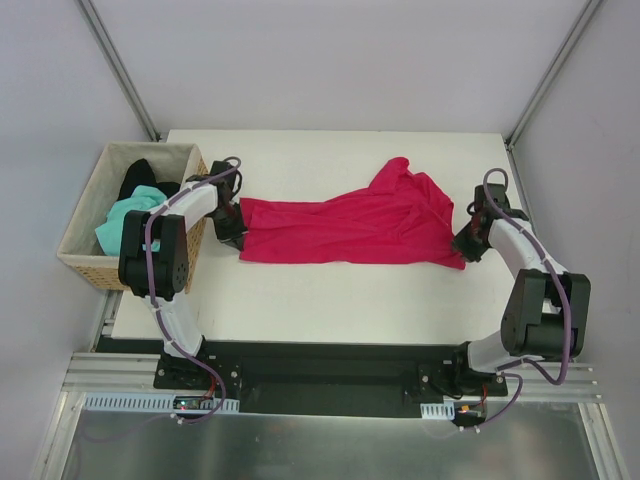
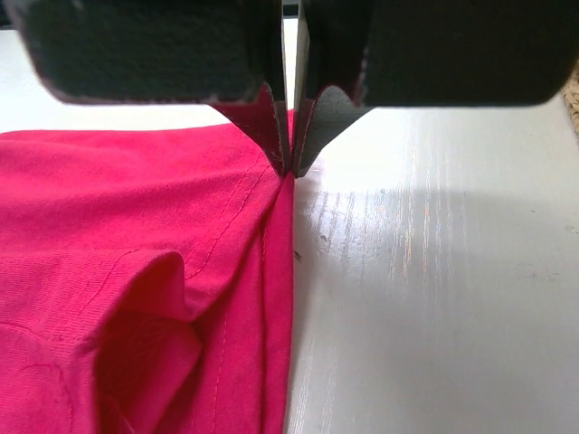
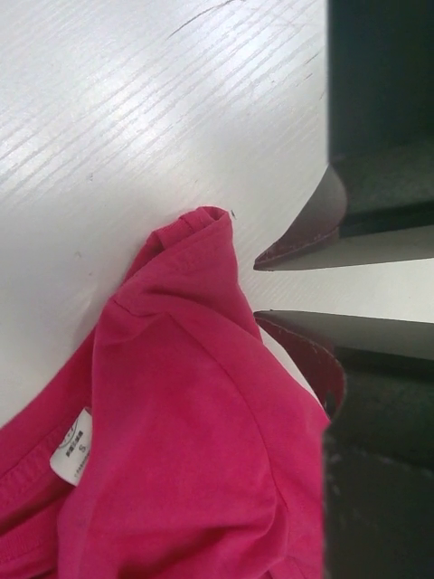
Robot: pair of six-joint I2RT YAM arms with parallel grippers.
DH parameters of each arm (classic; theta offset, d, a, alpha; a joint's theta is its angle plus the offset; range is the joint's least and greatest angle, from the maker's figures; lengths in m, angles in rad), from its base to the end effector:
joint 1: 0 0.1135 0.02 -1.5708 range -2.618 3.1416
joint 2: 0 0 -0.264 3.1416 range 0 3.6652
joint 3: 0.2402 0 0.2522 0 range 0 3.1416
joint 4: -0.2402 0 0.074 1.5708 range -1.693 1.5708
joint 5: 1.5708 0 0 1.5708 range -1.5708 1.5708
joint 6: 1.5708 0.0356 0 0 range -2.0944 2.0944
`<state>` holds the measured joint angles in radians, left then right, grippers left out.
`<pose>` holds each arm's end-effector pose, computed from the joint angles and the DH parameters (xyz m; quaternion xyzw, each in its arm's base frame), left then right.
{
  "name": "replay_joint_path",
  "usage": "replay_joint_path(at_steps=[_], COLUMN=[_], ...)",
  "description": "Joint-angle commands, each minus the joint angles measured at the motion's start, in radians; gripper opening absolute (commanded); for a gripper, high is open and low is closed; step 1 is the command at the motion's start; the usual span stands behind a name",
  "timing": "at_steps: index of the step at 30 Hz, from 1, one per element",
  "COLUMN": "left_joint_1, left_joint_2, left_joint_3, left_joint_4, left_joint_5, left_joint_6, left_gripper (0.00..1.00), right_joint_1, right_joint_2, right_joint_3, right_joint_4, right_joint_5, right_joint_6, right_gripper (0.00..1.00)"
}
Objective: Fold and stack the t-shirts
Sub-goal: Fold the flattened tshirt in 1/3 of the way
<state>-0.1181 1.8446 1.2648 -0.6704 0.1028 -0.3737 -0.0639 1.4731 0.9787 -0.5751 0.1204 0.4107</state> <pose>0.3607 -0.0465 0.1798 -0.1175 0.9789 -0.0880 0.1423 0.2900 -0.0228 0.2169 0.2418 0.9364 -0.0147 0.2539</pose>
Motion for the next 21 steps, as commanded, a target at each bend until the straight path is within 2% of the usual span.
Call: replay_joint_path(at_steps=[1, 7, 19, 21], left_joint_1=[-0.003, -0.002, 0.000, 0.000], left_joint_2=[-0.028, -0.022, 0.004, 0.002], left_joint_3=[0.041, 0.059, 0.116, 0.119], left_joint_4=[-0.047, -0.058, -0.092, -0.097], left_joint_5=[-0.015, -0.029, -0.038, -0.046], left_joint_6=[0.019, 0.021, 0.022, 0.024], left_gripper=[0.00, 0.00, 0.00, 0.09], right_joint_1=[-0.013, -0.017, -0.014, -0.010], right_joint_2=[0.021, 0.059, 0.194, 0.208], right_joint_3=[-0.003, 0.020, 0.238, 0.258], right_joint_4=[0.023, 0.032, 0.006, 0.001], right_joint_5=[0.022, 0.015, -0.001, -0.004], right_joint_6=[0.043, 0.053, 0.004, -0.006], right_gripper=[0.26, 0.24, 0.24, 0.24])
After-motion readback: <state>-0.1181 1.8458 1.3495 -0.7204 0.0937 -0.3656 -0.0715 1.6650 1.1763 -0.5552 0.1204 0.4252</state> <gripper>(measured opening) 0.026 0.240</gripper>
